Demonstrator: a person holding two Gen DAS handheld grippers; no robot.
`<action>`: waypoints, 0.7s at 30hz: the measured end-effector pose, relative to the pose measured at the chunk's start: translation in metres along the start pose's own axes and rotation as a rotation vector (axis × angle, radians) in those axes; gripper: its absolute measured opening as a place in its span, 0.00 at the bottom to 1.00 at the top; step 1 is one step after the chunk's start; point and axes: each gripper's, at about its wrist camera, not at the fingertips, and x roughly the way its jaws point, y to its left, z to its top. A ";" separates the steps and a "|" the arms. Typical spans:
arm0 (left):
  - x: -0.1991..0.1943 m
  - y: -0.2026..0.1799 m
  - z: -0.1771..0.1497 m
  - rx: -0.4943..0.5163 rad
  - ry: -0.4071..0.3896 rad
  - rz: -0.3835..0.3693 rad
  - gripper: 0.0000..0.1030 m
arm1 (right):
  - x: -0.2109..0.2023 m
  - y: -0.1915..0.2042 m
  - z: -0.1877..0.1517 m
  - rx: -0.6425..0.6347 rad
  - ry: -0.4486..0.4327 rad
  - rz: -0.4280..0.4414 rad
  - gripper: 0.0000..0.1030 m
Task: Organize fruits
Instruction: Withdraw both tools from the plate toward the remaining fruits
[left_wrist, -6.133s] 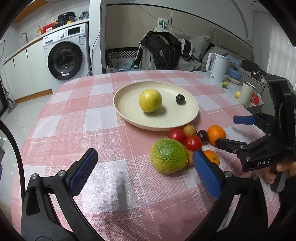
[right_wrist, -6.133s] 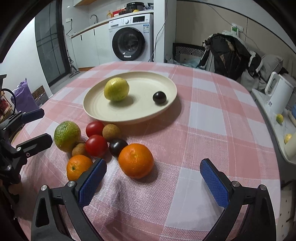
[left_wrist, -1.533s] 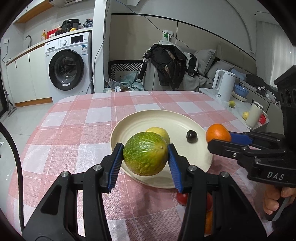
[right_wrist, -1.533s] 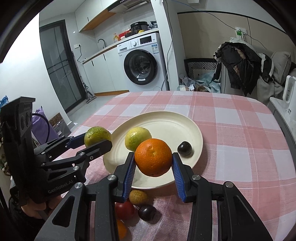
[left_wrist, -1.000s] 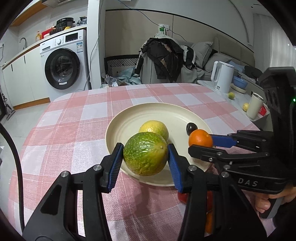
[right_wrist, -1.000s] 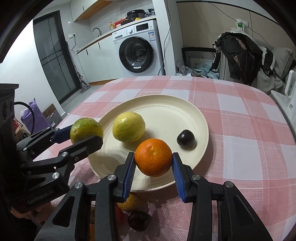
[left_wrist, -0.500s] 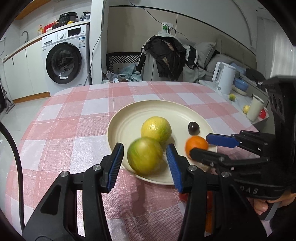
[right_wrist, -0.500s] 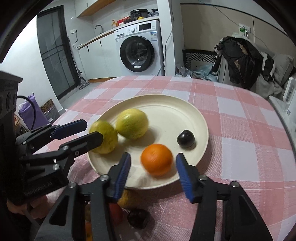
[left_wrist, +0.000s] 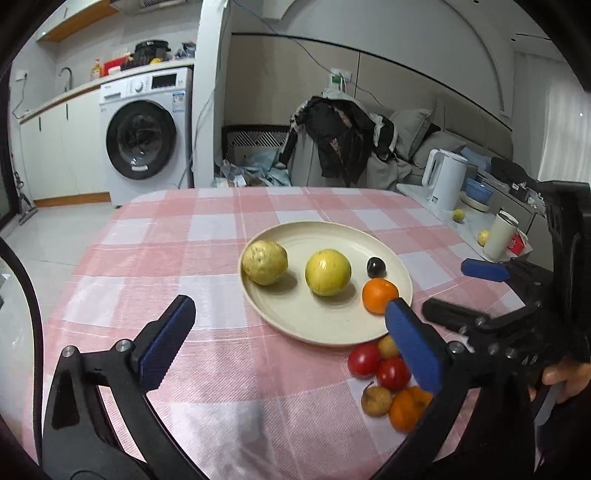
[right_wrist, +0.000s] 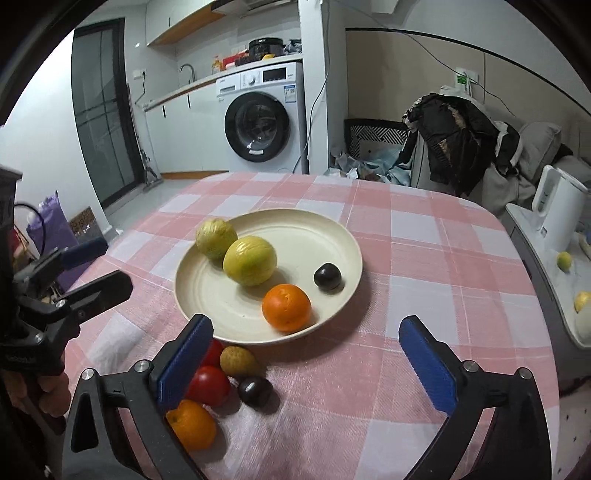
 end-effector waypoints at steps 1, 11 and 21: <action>-0.005 0.000 -0.001 0.004 -0.003 0.003 1.00 | -0.005 -0.001 -0.001 0.009 -0.002 0.013 1.00; -0.048 -0.005 -0.014 0.006 0.004 -0.001 1.00 | -0.019 0.002 -0.020 0.001 0.053 0.024 1.00; -0.063 -0.017 -0.022 0.053 0.025 -0.007 1.00 | -0.028 0.019 -0.026 -0.052 0.082 0.043 1.00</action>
